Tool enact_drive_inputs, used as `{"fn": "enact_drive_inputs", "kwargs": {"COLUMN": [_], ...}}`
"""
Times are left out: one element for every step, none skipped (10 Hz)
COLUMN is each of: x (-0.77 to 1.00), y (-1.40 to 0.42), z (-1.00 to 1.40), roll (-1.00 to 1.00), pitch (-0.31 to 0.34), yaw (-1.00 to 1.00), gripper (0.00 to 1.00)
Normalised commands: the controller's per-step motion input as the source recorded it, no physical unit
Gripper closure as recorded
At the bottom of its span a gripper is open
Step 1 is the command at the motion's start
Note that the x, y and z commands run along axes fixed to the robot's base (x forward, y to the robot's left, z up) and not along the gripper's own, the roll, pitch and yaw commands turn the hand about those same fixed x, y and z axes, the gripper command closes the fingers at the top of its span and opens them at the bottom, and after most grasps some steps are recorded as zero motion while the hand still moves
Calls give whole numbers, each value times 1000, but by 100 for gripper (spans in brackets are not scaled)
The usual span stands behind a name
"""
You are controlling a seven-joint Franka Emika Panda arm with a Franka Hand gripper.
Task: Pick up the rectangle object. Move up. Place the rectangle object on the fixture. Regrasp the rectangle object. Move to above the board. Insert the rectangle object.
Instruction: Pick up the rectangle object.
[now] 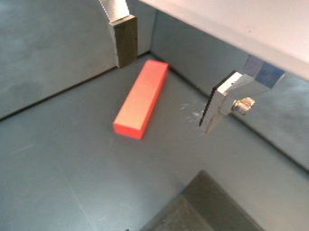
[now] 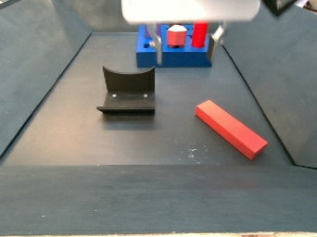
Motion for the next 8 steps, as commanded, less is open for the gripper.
{"fn": "enact_drive_inputs", "kwargs": {"x": [-577, -729, -774, -677, -386, 0, 0, -109], "y": [0, 0, 0, 0, 86, 271, 277, 209], "z": [-909, -880, -806, -737, -657, -663, -663, -877], "roll": [-10, -59, -84, -100, -74, -29, 0, 0], "pitch": [-51, -39, -67, -93, -189, -156, -116, -190], "yaw": [463, 463, 434, 483, 497, 400, 363, 380], "gripper": [0, 0, 0, 0, 0, 0, 0, 0]}}
